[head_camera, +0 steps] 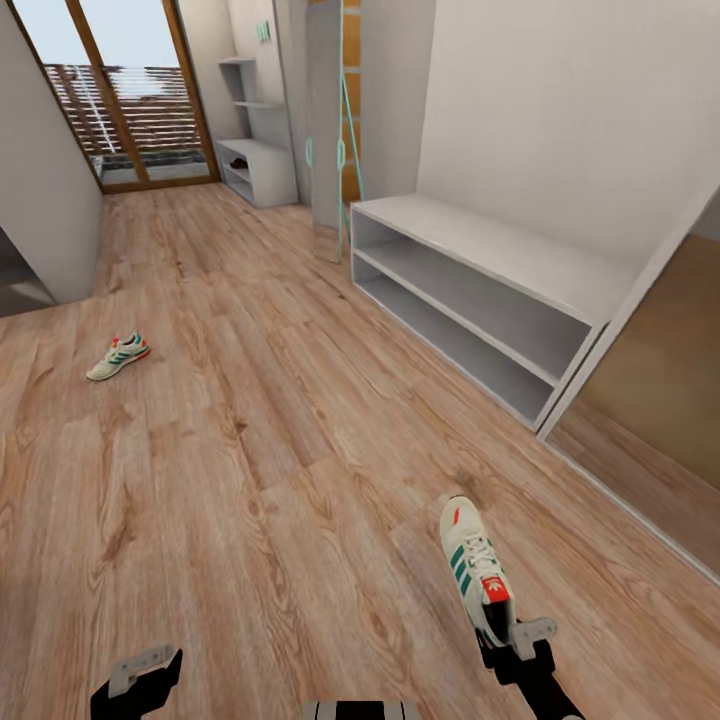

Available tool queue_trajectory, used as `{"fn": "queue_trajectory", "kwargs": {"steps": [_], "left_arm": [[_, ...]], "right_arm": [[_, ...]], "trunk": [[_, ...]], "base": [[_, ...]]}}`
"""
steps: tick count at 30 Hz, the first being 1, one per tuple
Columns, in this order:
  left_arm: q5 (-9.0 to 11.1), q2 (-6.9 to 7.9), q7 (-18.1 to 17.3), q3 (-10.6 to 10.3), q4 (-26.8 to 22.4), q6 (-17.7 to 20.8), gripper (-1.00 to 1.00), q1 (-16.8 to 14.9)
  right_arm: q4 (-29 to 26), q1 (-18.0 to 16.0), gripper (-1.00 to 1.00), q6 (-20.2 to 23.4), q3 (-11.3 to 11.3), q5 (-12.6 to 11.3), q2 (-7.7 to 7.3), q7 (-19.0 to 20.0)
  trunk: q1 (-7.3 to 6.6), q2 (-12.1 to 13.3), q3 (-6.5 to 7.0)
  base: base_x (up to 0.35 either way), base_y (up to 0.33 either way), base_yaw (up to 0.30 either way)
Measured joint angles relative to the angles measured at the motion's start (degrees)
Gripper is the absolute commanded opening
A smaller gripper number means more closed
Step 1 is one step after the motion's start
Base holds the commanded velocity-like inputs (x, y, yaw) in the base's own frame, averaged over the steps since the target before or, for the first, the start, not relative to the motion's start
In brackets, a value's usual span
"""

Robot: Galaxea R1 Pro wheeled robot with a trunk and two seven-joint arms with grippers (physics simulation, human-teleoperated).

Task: Pick up the two gym shoes and the two sandals from the corridor floor and place them onto the hallstand (shoe rack) in the corridor, making sure they are on the rack and not on the floor. Arrange them so the two gym shoes are next to each other and the two sandals are next to each other.

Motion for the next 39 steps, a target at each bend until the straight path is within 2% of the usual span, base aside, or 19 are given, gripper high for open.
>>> {"fn": "queue_trajectory", "kwargs": {"steps": [4,5,10,21,26,30,39], "left_arm": [[0.0,-0.05,0.0,0.0,0.0,0.0,1.0,0.0],[0.0,-0.06,0.0,0.0,0.0,0.0,1.0,0.0],[0.0,-0.07,0.0,0.0,0.0,0.0,1.0,0.1],[0.1,-0.08,0.0,0.0,0.1,0.0,1.0,0.1],[0.2,-0.08,0.0,-0.1,0.6,0.0,1.0,0.1],[0.3,-0.1,0.0,-0.1,0.8,0.0,1.0,0.1],[0.5,-0.08,0.0,0.0,0.8,0.0,1.0,0.1]], "right_arm": [[0.0,0.3,-1.0,0.0,0.1,-0.1,-0.41,5.0],[-0.1,0.3,-1.0,0.0,0.0,-0.2,-1.0,7.4],[-0.1,0.4,-1.0,-0.1,-0.2,-0.4,-2.96,13.4],[-0.1,0.4,-1.0,-0.2,-0.3,-0.5,-3.08,13.7],[-0.1,0.4,-1.0,-0.1,-0.9,-2.1,-3.15,13.7],[-0.1,0.4,-1.0,-0.1,-1.8,-4.9,-3.16,13.7],[-0.1,0.4,-1.0,-0.2,-1.9,-6.0,-3.08,13.7]], "trunk": [[0.0,0.0,0.0],[0.0,0.0,0.0],[0.0,0.0,0.0],[0.0,0.0,0.0],[0.0,0.0,0.0],[0.0,0.0,0.0],[0.0,0.0,0.44]], "base": [[0.339,-0.016,0.0],[0.339,-0.052,0.0],[0.338,-0.077,0.0],[0.338,-0.09,0.0],[0.339,-0.037,0.0],[0.34,-0.008,0.017],[0.34,-0.001,0.133]]}}
